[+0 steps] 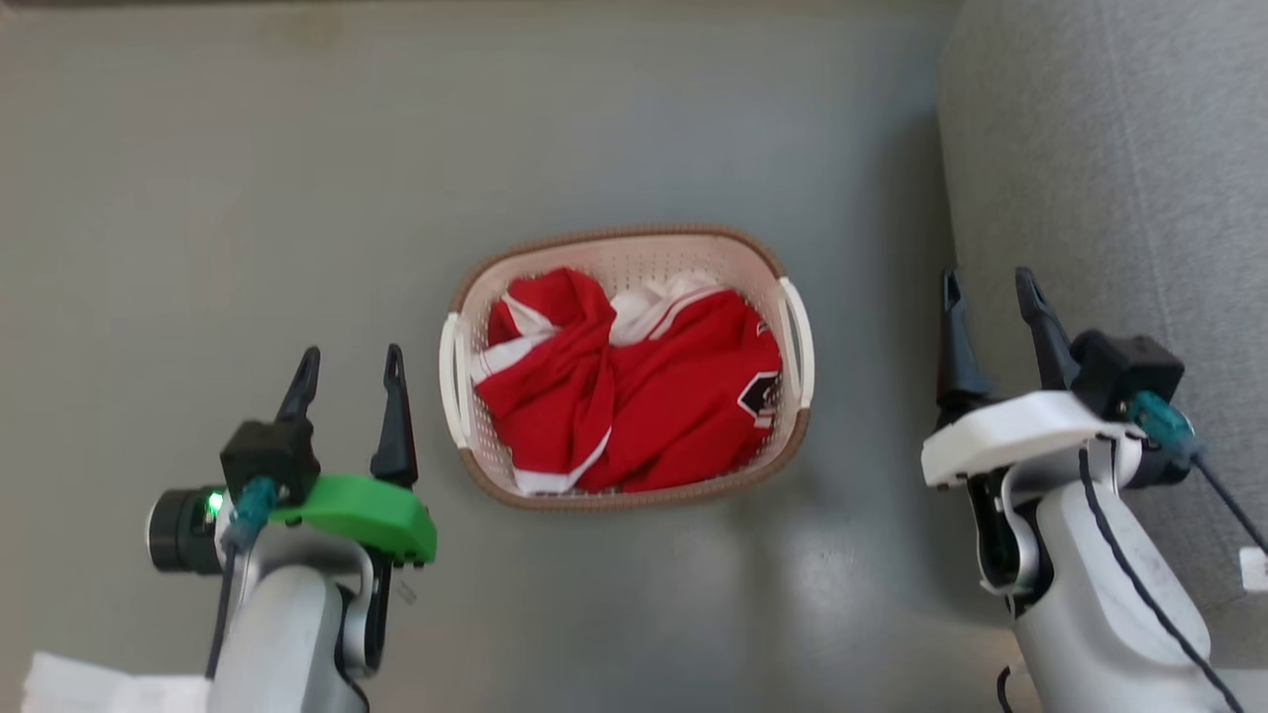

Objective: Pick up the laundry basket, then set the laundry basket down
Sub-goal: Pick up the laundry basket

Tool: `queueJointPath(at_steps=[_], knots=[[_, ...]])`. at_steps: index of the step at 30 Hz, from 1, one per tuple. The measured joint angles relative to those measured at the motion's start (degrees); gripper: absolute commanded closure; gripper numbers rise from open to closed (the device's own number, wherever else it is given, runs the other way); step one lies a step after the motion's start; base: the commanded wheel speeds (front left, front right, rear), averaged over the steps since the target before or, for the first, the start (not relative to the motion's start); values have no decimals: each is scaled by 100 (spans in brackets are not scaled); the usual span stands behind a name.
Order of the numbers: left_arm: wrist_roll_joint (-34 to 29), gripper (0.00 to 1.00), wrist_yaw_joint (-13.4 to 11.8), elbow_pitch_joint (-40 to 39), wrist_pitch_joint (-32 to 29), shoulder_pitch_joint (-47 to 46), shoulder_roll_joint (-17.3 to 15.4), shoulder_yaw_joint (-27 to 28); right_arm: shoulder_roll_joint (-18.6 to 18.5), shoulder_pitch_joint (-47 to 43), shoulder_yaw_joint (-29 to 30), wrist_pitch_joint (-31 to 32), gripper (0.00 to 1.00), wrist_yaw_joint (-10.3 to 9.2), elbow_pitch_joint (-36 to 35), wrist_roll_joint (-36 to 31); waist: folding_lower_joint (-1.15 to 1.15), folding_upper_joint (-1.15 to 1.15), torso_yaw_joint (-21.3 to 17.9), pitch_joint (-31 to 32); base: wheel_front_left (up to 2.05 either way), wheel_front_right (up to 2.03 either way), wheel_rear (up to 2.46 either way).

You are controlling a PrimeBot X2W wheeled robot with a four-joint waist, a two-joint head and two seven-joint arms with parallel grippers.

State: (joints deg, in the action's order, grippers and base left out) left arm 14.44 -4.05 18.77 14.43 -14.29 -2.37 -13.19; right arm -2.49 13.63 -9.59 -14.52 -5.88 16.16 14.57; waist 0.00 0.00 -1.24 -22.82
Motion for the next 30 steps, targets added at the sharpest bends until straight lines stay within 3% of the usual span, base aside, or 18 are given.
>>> queueJointPath(at_steps=[17,30], knots=[[659,0,31,1113,-2,-1476,60,-370,-55,1378,-218,21,0,1,1451,264,1,0,80,-1378,0,0,0],[884,0,86,1811,-73,-2515,89,-636,-103,2616,-392,19,0,135,2046,243,1,0,163,-2521,0,0,0]])
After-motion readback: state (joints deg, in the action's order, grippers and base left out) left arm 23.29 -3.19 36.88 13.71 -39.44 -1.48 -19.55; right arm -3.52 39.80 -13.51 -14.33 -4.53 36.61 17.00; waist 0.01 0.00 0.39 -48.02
